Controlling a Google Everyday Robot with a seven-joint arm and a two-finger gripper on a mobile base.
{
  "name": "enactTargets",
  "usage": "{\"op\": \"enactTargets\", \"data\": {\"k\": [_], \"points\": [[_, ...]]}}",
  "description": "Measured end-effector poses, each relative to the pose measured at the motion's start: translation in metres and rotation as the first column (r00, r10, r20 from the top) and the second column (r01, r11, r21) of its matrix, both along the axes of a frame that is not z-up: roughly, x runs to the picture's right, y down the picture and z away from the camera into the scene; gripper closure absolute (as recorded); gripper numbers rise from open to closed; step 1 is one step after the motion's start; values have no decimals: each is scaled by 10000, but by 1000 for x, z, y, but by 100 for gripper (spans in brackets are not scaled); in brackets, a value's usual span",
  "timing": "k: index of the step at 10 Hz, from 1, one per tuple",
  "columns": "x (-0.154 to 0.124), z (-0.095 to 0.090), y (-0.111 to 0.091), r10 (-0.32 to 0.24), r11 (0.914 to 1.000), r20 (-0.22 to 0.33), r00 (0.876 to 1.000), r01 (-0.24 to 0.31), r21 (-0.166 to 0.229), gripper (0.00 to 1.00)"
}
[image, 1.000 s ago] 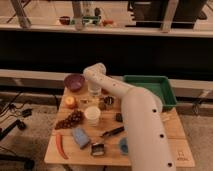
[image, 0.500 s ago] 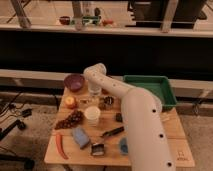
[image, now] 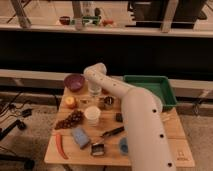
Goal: Place fork in table surface
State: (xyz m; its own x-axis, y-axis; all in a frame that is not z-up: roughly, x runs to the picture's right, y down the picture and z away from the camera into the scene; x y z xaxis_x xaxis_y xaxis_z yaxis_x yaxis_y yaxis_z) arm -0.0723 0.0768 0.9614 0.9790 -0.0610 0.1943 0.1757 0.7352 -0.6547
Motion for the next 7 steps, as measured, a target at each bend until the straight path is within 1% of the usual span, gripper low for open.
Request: {"op": "enactTargets", "data": {"k": [2, 4, 5, 6, 7], "points": [[0, 0, 0, -15, 10000, 1, 10000, 15, 9, 47], [-4, 2, 0, -156, 9999, 184, 9997, 155, 34, 47], [-4, 1, -1, -157, 9999, 187, 9997, 156, 57, 48], [-5, 0, -2, -143, 9999, 198, 9997, 142, 50, 53], [-6, 0, -2, -138, 9999, 215, 9997, 138, 37, 64]]}}
